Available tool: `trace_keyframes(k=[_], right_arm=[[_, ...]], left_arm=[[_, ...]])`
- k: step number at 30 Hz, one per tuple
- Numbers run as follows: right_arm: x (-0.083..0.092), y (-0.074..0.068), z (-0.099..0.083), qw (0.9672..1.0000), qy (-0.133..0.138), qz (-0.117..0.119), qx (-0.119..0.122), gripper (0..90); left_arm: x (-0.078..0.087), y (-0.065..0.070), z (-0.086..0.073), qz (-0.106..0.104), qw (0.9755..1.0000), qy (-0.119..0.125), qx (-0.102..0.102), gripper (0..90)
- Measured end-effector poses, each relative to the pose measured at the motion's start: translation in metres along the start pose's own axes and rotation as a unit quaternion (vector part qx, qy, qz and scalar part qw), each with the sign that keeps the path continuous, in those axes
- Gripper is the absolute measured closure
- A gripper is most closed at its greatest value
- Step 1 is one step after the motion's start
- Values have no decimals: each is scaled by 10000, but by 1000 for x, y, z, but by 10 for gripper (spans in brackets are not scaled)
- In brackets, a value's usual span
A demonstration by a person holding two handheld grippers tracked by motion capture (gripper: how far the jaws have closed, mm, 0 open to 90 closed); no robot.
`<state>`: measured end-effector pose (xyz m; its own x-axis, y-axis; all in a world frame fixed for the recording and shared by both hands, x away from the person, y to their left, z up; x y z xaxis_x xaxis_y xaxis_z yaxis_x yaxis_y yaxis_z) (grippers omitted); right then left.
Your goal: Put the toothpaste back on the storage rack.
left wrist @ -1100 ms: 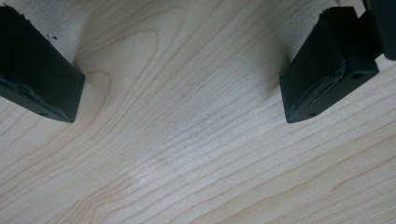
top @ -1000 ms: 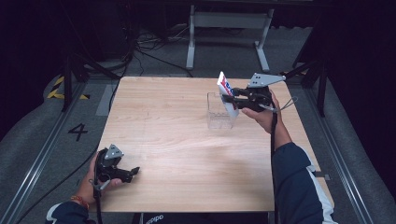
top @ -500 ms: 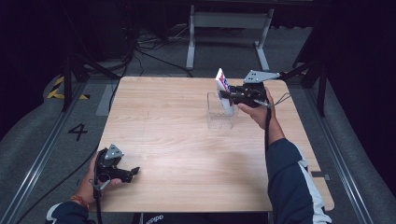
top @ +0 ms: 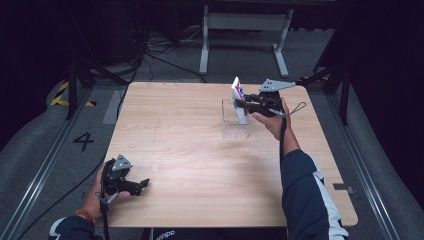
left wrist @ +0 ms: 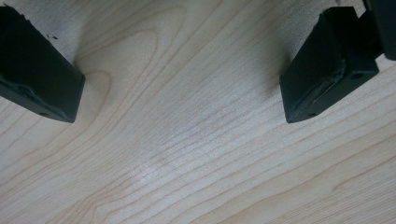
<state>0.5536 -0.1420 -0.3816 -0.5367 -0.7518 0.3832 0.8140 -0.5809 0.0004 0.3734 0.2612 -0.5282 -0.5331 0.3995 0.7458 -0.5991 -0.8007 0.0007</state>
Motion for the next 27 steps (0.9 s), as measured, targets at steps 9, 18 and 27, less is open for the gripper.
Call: trace_keyframes(k=[9, 18, 27], right_arm=[[3, 8, -11, 9998, 120, -113, -132, 675], [2, 13, -15, 9994, 205, -194, -197, 675], [-5, 15, -32, 9994, -25, -299, -176, 674]], left_arm=[[0, 0, 0, 0, 10000, 1, 2, 4], [0, 0, 0, 0, 10000, -5, -7, 4], [0, -1, 0, -5, 10000, -7, -50, 5]])
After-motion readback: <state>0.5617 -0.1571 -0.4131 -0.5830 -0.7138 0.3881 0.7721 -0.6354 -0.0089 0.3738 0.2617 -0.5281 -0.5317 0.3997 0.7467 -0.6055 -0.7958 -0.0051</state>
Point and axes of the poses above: each handheld gripper's, and its own axes: x roughly backward along the jaws, z roughly out of its top, y roughly to its right, the point moved 6 cm from there along -x, roughly forward along the jaws
